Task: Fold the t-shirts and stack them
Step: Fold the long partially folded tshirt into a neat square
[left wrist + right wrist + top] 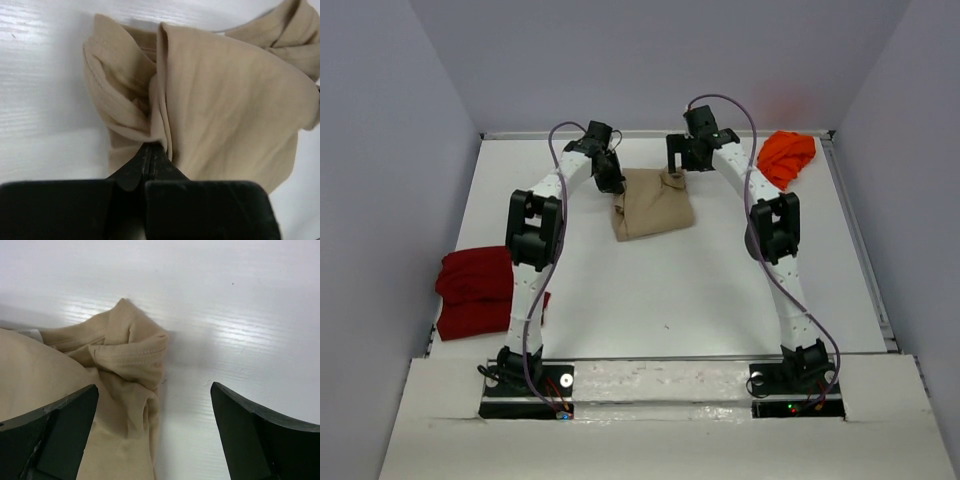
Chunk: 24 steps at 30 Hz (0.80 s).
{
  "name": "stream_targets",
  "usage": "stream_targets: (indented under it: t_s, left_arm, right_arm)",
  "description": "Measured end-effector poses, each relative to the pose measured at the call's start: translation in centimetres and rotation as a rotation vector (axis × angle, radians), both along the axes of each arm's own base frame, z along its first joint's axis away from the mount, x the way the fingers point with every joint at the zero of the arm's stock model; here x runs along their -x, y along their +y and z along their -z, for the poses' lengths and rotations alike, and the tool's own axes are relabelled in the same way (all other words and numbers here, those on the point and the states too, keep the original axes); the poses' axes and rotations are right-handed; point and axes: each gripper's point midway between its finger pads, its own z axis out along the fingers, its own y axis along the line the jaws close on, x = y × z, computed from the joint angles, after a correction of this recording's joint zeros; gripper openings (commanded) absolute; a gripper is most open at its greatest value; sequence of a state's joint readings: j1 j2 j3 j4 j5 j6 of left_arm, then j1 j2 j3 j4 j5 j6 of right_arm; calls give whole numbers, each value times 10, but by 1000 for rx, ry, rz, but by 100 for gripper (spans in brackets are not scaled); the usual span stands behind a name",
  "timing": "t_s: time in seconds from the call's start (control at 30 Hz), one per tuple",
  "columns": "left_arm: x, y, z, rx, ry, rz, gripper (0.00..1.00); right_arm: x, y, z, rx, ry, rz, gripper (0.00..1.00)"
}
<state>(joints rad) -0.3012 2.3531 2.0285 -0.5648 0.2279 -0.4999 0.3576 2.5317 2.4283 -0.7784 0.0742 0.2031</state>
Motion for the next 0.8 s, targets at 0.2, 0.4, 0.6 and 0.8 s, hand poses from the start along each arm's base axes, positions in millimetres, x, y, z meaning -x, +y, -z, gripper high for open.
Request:
stream_targets:
  t_s: [0.2, 0.4, 0.6, 0.8]
  left_arm:
    - [18, 3, -31, 4, -56, 3, 3]
    - [34, 16, -58, -15, -109, -21, 3]
    - [45, 15, -76, -4, -140, -14, 3]
    - [53, -10, -80, 24, -151, 43, 3]
  right_arm:
    - [-7, -4, -14, 31, -47, -17, 100]
    - [8, -13, -31, 74, -49, -22, 33]
    - [50, -14, -95, 72, -110, -31, 0]
    - [83, 4, -113, -28, -122, -85, 0]
